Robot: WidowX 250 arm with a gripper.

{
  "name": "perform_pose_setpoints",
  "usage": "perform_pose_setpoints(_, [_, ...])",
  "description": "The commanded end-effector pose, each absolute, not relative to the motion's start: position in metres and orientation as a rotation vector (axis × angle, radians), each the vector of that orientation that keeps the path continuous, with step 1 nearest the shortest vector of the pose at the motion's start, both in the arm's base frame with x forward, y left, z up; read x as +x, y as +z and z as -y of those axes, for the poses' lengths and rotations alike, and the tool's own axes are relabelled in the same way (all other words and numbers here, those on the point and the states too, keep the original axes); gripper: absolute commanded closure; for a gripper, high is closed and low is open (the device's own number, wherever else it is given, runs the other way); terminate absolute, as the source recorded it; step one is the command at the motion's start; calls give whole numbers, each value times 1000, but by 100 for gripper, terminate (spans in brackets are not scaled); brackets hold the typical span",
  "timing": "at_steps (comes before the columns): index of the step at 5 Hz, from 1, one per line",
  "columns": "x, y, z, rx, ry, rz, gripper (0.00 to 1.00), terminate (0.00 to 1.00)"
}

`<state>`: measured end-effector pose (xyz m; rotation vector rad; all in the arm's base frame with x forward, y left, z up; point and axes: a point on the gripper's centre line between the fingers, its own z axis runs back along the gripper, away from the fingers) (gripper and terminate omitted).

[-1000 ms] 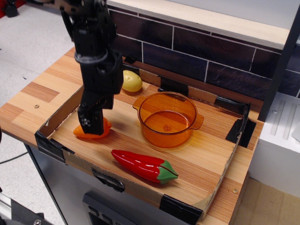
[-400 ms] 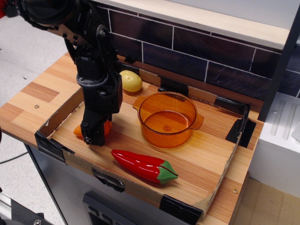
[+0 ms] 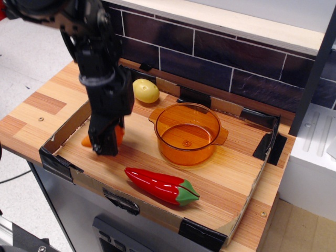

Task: Put carrot in pot

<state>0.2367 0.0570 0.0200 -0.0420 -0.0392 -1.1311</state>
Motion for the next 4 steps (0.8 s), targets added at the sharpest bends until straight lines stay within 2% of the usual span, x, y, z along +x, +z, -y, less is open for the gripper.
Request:
perform_pose_setpoints(1, [277, 92, -23, -67, -1027, 170, 100, 0])
perform_pose_setpoints(2, [290, 97, 2, -48, -988, 194, 100, 0])
perform_pose_setpoints(3, [302, 81, 25, -22, -969, 170, 100, 0])
perform_pose_setpoints(4, [304, 70, 23, 38, -940, 184, 0, 0])
